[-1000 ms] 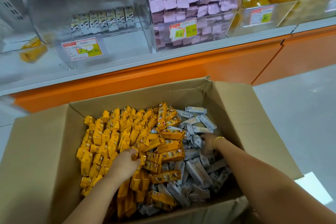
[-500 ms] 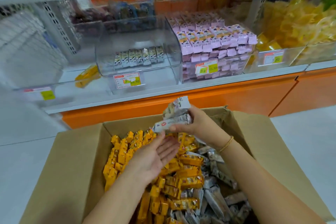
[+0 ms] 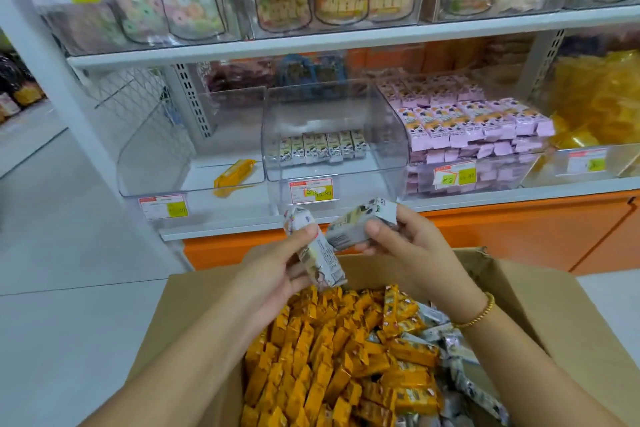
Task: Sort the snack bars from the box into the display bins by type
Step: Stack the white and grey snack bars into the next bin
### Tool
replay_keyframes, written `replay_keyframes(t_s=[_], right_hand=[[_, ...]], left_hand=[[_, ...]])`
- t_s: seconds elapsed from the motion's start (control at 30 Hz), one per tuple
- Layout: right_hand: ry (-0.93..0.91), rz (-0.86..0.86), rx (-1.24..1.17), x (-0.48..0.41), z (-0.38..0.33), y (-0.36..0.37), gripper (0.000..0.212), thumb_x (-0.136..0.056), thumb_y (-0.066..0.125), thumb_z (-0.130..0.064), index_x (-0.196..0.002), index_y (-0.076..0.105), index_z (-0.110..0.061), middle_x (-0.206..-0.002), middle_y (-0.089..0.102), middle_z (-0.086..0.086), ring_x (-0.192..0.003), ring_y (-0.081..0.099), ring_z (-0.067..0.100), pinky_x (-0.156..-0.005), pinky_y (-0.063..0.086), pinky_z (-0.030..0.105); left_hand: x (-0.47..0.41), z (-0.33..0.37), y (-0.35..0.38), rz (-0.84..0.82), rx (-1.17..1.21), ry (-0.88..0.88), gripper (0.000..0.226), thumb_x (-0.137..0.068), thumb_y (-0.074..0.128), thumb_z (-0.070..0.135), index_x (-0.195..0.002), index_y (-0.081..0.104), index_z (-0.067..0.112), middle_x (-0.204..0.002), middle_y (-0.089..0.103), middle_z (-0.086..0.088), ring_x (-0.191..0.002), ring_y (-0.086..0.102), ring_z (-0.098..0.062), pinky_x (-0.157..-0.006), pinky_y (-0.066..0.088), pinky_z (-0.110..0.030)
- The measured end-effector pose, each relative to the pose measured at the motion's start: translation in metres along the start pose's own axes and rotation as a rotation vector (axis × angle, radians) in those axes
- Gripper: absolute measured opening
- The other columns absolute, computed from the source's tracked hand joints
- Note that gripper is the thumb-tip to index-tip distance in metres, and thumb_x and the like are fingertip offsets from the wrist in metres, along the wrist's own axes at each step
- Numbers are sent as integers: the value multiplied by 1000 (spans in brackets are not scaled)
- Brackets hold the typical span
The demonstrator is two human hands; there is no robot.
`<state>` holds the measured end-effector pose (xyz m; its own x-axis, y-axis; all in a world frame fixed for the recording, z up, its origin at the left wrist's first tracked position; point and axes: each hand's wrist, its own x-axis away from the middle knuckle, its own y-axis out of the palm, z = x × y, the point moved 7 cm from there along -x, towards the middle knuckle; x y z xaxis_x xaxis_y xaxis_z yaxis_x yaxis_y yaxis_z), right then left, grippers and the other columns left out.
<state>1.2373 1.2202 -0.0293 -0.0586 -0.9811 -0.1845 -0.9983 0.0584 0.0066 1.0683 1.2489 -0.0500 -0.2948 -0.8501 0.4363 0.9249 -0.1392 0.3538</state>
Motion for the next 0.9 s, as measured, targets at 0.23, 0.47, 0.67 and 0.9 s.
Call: replay_keyframes(t_s=[0.23, 0.47, 0.67, 0.9], right_hand=[[-14, -129, -195, -1, 2, -28, 52, -54, 91, -34, -101, 71, -22, -105, 68, 13, -89, 69, 27, -76, 55, 26], [182, -594, -265, -2, 5, -10, 36, -71, 81, -11, -105, 68, -12, -105, 66, 13, -94, 63, 21, -80, 55, 30], [244, -743, -184, -12, 14, -7, 38, -70, 83, -15, -104, 66, -15, -105, 64, 16, -95, 63, 24, -80, 54, 33], [141, -570, -233, -27, 7, -24, 38, -65, 86, -11, -96, 64, -15, -104, 64, 16, -93, 64, 21, -78, 54, 26]], left_hand=[[-5, 10, -14, 31, -275, -40, 51, -73, 62, 50, -104, 64, 10, -92, 74, -12, -89, 70, -23, -68, 54, -32], [4, 6, 4, -222, -189, -183, 36, -68, 65, 2, -102, 65, -10, -96, 70, -23, -74, 69, -24, -69, 59, -30], [11, -2, 10, -370, -383, -268, 47, -77, 61, 34, -117, 63, 9, -104, 69, -17, -86, 68, -27, -71, 59, -37], [0, 4, 9, -282, -250, -221, 39, -68, 67, 13, -105, 63, -1, -101, 70, -21, -81, 69, -25, -70, 60, -34]])
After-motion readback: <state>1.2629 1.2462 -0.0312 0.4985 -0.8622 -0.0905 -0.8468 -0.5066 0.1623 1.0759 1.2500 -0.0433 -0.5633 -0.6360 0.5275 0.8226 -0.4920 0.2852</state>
